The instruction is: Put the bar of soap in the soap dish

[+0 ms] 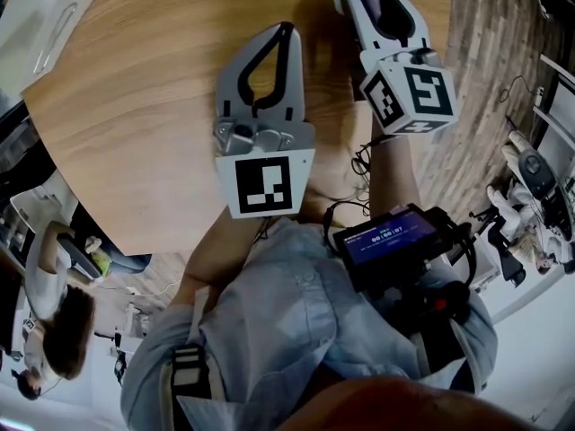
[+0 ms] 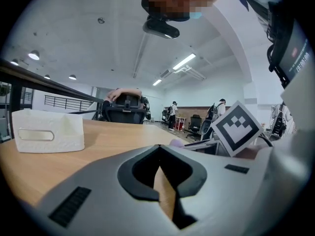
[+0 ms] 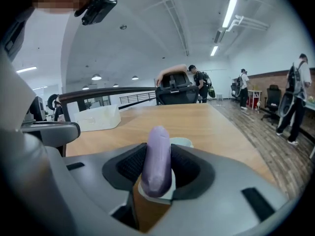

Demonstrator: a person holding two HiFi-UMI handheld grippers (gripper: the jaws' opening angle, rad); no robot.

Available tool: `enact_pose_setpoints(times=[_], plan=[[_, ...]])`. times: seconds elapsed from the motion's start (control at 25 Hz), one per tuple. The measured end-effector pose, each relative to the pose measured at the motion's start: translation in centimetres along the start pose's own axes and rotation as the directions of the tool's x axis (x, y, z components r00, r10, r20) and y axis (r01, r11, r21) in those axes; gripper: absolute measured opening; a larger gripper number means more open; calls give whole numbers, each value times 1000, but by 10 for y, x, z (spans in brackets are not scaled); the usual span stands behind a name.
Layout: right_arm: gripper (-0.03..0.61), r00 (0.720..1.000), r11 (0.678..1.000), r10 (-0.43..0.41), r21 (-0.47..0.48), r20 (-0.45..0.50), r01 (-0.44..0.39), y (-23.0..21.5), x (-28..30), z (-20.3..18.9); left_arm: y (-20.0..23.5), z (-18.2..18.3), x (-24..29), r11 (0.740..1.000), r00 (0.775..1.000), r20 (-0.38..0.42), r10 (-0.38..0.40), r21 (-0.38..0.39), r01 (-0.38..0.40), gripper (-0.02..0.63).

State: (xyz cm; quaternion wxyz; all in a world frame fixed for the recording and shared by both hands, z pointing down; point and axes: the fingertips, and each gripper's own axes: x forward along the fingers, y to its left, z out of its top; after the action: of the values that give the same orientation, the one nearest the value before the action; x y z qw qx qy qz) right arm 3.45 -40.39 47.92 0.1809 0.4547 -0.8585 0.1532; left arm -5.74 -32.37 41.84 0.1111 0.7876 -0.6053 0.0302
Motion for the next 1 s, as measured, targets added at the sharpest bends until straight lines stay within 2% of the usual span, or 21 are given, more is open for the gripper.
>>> enact_pose_setpoints(times=[0.4,1.0], plan=[[161,994,995,-11,-104,-108,0,0,10,-2,2,-1,-1,1000,1000,-6,5,1,-5,8],[179,997,993,-2,-121,-83,-8,-2,7,3,7,0,0,1000,1000,5,9,-5,-9,8]])
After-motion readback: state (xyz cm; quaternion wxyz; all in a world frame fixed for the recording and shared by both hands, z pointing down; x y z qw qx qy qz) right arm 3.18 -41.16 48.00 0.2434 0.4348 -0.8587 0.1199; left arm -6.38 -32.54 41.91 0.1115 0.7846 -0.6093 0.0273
